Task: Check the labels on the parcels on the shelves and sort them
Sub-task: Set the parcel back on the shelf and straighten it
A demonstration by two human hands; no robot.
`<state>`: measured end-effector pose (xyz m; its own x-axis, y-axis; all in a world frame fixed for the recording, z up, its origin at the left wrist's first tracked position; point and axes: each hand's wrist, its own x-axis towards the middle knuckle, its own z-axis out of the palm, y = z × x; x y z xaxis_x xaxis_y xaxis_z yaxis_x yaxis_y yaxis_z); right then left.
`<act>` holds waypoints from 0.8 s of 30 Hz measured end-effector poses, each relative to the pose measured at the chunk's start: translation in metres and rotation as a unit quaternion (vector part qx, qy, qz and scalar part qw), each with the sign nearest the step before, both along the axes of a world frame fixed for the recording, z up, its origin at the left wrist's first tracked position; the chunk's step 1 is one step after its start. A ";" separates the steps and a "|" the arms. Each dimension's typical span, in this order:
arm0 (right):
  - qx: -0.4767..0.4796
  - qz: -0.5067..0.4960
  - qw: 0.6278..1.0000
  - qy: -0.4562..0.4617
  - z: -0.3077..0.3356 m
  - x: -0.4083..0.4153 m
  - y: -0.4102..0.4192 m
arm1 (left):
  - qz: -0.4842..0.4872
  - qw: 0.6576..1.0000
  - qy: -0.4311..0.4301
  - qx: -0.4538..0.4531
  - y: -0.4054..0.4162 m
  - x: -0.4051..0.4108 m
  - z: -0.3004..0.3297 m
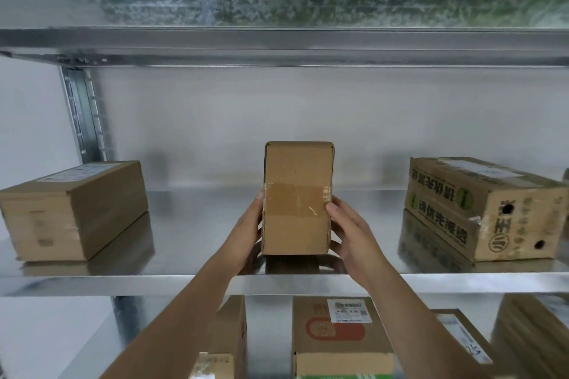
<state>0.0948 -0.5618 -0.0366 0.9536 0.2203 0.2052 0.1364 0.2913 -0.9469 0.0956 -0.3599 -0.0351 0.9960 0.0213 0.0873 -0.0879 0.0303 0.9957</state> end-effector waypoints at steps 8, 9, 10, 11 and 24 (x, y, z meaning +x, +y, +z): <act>-0.008 -0.014 1.000 0.008 -0.002 0.003 0.001 | -0.004 1.000 0.002 -0.006 0.001 0.000 -0.001; -0.007 -0.016 1.000 0.023 -0.002 0.004 0.002 | -0.005 1.000 0.012 -0.024 0.002 0.000 -0.002; -0.004 -0.016 0.999 0.044 -0.002 0.005 0.003 | -0.004 0.999 0.021 -0.039 0.002 0.001 -0.002; -0.003 -0.017 0.998 0.061 -0.003 0.007 0.004 | -0.006 0.999 0.024 -0.047 0.003 0.001 -0.002; -0.051 -0.061 0.997 -0.022 0.062 0.016 0.003 | -0.006 0.995 -0.087 0.044 0.011 0.004 0.054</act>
